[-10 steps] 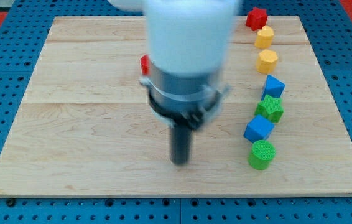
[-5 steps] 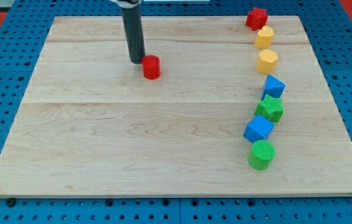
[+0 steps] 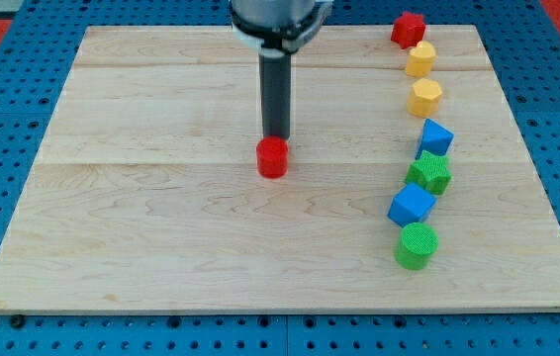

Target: Move the red circle to the bottom right of the green circle

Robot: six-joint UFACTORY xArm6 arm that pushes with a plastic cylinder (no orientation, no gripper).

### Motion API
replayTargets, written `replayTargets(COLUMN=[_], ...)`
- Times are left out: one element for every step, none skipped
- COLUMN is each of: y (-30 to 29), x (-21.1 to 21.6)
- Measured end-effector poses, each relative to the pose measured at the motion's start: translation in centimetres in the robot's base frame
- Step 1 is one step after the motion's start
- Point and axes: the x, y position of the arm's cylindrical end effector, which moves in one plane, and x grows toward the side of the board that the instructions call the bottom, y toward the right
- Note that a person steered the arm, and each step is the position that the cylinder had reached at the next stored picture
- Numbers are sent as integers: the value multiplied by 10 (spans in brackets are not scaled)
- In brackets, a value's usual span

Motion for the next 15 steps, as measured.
replayTargets(y=[1, -2, -2, 26, 25, 32, 41, 9, -9, -46, -53, -36, -96, -116, -43], x=[37, 47, 47, 48, 67, 61, 31, 57, 72, 65, 88, 117, 120, 126, 136])
